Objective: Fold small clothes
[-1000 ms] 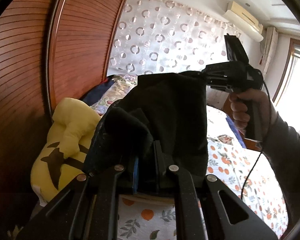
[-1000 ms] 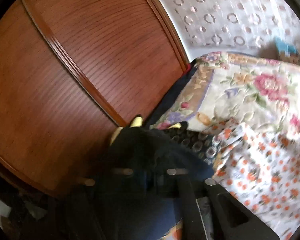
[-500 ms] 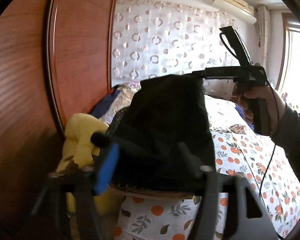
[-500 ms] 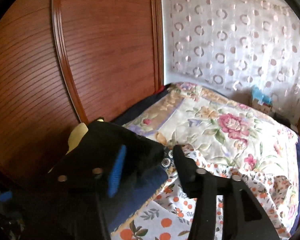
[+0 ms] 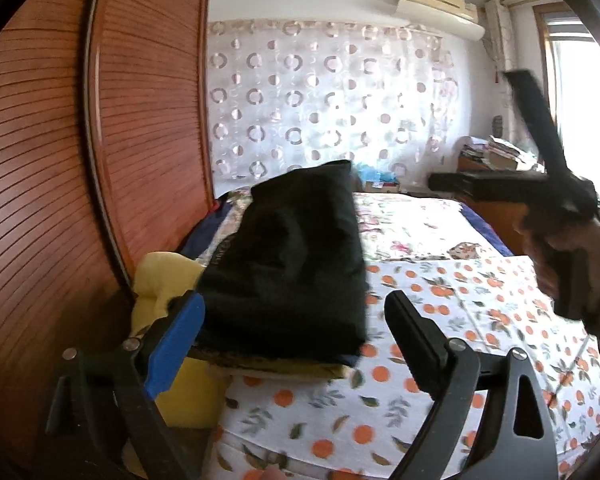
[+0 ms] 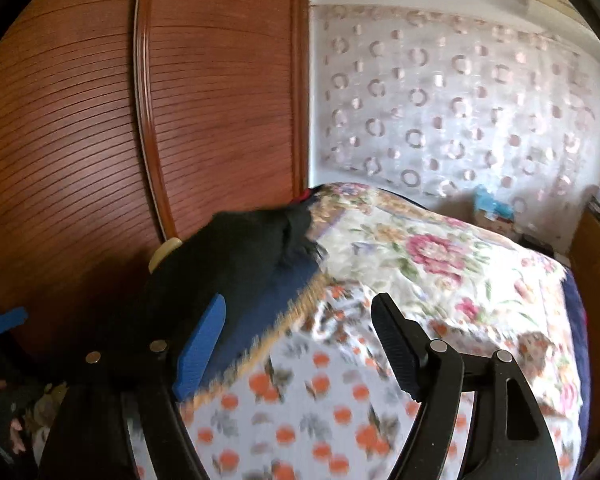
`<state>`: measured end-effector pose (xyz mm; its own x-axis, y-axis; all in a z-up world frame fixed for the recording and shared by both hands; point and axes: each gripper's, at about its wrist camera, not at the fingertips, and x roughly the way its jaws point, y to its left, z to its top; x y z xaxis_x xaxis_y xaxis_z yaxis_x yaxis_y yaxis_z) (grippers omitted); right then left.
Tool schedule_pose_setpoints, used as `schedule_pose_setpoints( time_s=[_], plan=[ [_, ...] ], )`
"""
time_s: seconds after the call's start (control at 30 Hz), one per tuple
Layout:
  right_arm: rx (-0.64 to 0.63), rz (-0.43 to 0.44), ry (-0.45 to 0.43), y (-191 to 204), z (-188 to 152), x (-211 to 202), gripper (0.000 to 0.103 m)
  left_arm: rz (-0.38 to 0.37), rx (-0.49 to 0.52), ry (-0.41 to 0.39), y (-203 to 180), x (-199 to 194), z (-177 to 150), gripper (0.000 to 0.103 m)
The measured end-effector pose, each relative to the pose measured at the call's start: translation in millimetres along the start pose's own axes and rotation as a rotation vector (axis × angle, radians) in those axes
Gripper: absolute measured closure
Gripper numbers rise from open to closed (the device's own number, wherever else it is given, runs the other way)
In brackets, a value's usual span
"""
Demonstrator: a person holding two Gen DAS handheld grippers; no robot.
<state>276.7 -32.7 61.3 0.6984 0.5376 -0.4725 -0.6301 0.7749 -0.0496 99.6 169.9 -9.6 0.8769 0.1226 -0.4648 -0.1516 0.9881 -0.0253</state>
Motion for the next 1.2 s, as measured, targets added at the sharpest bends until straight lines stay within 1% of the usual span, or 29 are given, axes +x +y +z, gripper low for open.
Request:
schedule_pose_setpoints(
  time_s=[0.2,0.3,0.4,0.5,0.57,0.7,0.83,0.97,1.2],
  plan=[
    [0.066,-0.145,-0.049,2,-62,-100,0.026,-0.078,0.027,-0.018,-37,-17,1,0.011],
    [0.116,-0.194,-0.077,3,-86,-143,0.026,-0.105,0.050,-0.033,-59,-23,5,0.011],
    [0.151,-0.234,-0.092,7,-101,-173,0.026,-0.134,0.059,-0.050,-76,-32,9,0.011],
    [0.156,-0.277,-0.113,16,-110,-194,0.026,-0.148,0.065,-0.060,-90,-41,12,0.011],
    [0.166,-0.293,-0.127,25,-111,-202,0.026,-0.147,0.077,-0.073,-97,-48,14,0.011],
    [0.178,-0.299,-0.147,41,-112,-203,0.026,-0.158,0.071,-0.087,-103,-59,15,0.011],
    [0.191,-0.298,-0.157,44,-124,-203,0.026,-0.151,0.068,-0.087,-106,-63,17,0.011],
    [0.196,-0.304,-0.161,38,-133,-205,0.026,-0.149,0.065,-0.075,-107,-63,16,0.011],
    [0.206,-0.306,-0.164,30,-134,-207,0.026,-0.152,0.062,-0.071,-109,-61,15,0.011]
  ],
)
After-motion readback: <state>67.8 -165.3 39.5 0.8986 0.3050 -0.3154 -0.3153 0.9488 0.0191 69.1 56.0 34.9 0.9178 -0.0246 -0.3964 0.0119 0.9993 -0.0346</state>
